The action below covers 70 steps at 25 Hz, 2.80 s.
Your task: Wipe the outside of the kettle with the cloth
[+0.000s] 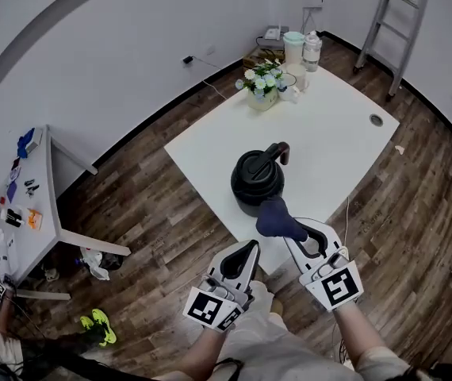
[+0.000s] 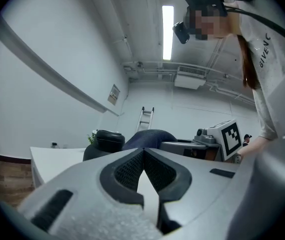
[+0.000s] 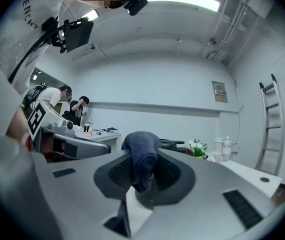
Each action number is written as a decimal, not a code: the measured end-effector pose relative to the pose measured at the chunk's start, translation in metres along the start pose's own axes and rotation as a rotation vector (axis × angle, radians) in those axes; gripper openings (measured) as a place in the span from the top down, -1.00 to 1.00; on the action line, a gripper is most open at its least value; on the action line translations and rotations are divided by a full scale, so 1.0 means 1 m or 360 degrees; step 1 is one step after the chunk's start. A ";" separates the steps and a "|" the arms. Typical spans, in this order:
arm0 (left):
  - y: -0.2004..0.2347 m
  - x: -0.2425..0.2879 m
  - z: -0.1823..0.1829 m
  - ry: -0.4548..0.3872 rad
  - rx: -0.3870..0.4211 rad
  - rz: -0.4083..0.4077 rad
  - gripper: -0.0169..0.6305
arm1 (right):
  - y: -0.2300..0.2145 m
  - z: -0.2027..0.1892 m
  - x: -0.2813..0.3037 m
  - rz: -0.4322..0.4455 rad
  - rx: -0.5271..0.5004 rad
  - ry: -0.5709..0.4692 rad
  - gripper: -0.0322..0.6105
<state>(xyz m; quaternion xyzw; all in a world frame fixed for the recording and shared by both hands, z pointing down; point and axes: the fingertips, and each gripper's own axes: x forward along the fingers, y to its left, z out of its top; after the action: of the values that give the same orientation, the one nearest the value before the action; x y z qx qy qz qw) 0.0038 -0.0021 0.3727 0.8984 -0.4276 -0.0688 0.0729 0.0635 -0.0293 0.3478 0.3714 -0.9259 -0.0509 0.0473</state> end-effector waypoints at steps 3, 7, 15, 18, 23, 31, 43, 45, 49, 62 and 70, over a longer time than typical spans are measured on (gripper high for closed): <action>0.020 0.028 -0.003 -0.0069 -0.0019 -0.0019 0.92 | -0.010 0.000 0.025 -0.0032 -0.0082 -0.0085 0.70; 0.032 0.049 -0.018 -0.0083 -0.0059 -0.0025 0.92 | -0.027 -0.035 0.035 -0.0147 -0.0028 -0.0002 0.70; 0.043 0.049 -0.069 0.0029 -0.0203 0.0027 0.92 | -0.023 -0.123 0.031 -0.0189 0.0108 0.0354 0.70; 0.050 0.047 -0.082 0.0056 -0.0246 0.0051 0.92 | -0.019 -0.146 0.038 -0.0183 0.0115 0.0484 0.70; 0.057 0.042 -0.089 0.0092 -0.0275 0.0068 0.92 | -0.007 -0.182 0.043 -0.0143 0.0058 0.0759 0.70; 0.029 0.049 -0.035 0.0082 -0.0119 -0.0093 0.92 | -0.071 -0.058 0.001 -0.0456 0.0039 0.0172 0.70; 0.018 0.077 -0.014 0.0088 -0.0071 -0.0233 0.92 | -0.120 -0.073 0.066 -0.0188 -0.0501 0.0533 0.70; 0.019 0.079 -0.024 0.0112 -0.0084 -0.0238 0.92 | -0.117 -0.097 0.063 -0.0157 -0.0467 0.0612 0.70; 0.024 0.074 -0.045 0.0149 -0.0114 -0.0207 0.92 | -0.093 -0.151 0.058 -0.0039 -0.0478 0.0758 0.70; 0.047 0.048 -0.074 0.0189 -0.0085 0.0020 0.92 | -0.105 -0.148 0.037 -0.0328 -0.0369 0.0692 0.70; 0.078 0.031 0.014 -0.0083 0.0124 0.0230 0.92 | -0.041 0.054 0.027 -0.0406 -0.0650 -0.0072 0.70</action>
<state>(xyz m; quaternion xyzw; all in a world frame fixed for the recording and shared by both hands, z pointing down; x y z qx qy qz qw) -0.0392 -0.0759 0.3722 0.8653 -0.4954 -0.0702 0.0315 0.0655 -0.0747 0.2905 0.4669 -0.8428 -0.2508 0.0938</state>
